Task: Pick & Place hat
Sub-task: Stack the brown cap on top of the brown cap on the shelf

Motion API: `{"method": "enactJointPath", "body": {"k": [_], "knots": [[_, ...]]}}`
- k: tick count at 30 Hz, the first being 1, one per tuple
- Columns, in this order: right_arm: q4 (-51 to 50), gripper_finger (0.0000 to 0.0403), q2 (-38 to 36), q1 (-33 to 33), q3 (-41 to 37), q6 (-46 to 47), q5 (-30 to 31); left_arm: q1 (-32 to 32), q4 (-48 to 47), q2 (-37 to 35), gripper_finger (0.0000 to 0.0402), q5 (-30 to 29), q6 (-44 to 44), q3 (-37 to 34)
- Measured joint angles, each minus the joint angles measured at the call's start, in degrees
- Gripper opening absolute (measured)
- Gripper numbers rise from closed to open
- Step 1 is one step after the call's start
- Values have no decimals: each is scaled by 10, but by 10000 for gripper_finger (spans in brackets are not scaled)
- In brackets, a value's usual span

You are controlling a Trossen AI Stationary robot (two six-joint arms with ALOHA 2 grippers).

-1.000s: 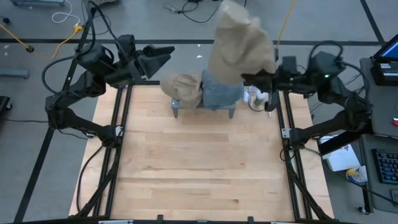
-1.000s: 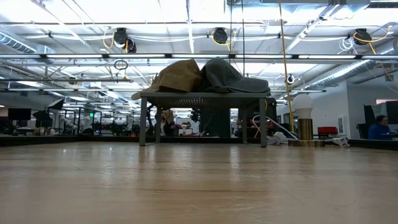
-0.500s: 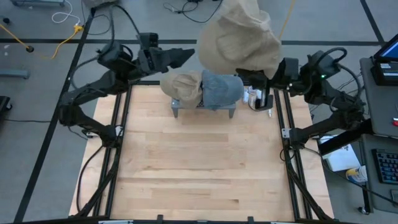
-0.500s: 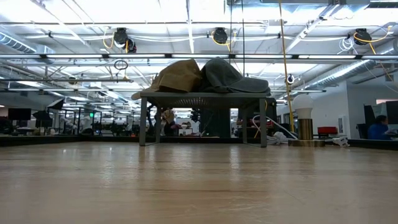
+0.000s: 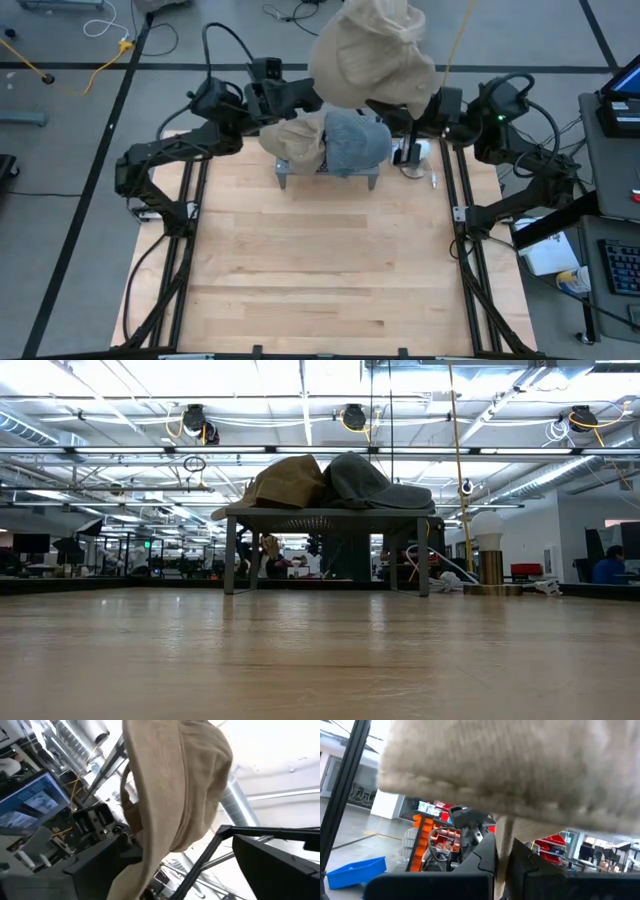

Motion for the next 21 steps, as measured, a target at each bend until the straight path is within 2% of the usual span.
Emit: {"method": "enactJointPath", "body": {"k": [5,14,21], "knots": [[0,5,1,-10,0,18,-1,0,3,1,320,-1,0,0],[-2,6,1,-10,0,20,-1,3,0,2,144,-7,-13,0],[-5,14,1,-11,0,25,4,15,-4,1,31,-4,-28,0]]}}
